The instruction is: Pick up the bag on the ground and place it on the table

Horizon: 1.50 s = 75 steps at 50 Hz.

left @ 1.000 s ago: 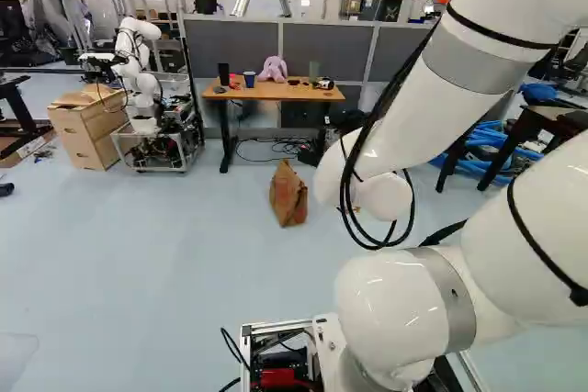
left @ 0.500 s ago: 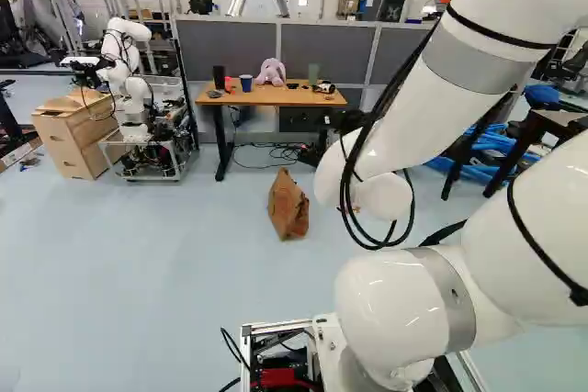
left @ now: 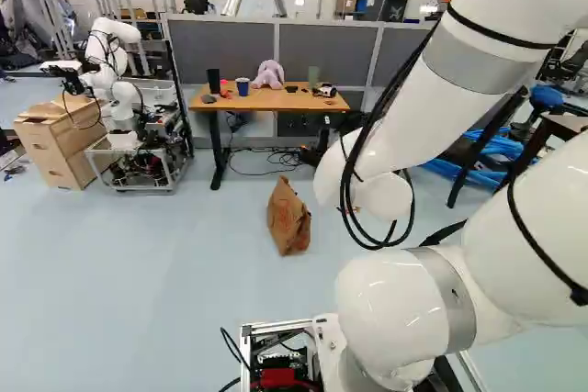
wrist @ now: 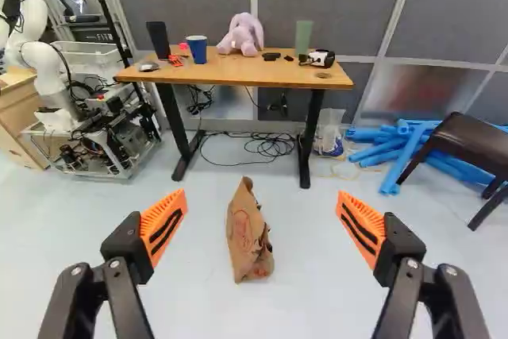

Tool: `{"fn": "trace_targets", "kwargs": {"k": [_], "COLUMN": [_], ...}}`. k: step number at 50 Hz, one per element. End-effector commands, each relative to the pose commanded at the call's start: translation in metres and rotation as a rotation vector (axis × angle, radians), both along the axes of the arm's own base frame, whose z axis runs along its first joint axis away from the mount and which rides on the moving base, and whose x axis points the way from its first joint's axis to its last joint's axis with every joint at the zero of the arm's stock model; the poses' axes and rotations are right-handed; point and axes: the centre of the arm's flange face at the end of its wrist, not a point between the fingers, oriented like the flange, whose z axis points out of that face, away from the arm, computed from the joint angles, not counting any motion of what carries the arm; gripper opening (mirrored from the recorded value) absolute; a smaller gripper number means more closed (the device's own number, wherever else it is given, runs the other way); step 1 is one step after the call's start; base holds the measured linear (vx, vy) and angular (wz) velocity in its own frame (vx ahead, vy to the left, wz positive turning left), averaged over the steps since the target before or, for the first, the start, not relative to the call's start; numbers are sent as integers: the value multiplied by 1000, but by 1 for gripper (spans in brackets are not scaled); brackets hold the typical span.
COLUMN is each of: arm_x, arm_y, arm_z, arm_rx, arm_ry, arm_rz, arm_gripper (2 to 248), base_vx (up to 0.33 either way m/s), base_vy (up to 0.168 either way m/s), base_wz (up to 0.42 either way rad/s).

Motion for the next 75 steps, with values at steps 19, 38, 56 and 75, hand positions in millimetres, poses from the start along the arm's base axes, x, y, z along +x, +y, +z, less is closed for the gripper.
{"fn": "trace_targets", "kwargs": {"k": [19,38,56,75], "arm_x": [0,0,0,0], "arm_y": [0,0,0,0], "arm_z": [0,0,0,0], "arm_rx": [0,0,0,0], "arm_ry": [0,0,0,0], "arm_rz": [0,0,0,0], "arm_gripper": [247,247,247,247], "base_vx": [189,187,171,145], "base_vy": [1,-1,-1,-2], "base_wz": [-27,-27,-23,-22]}}
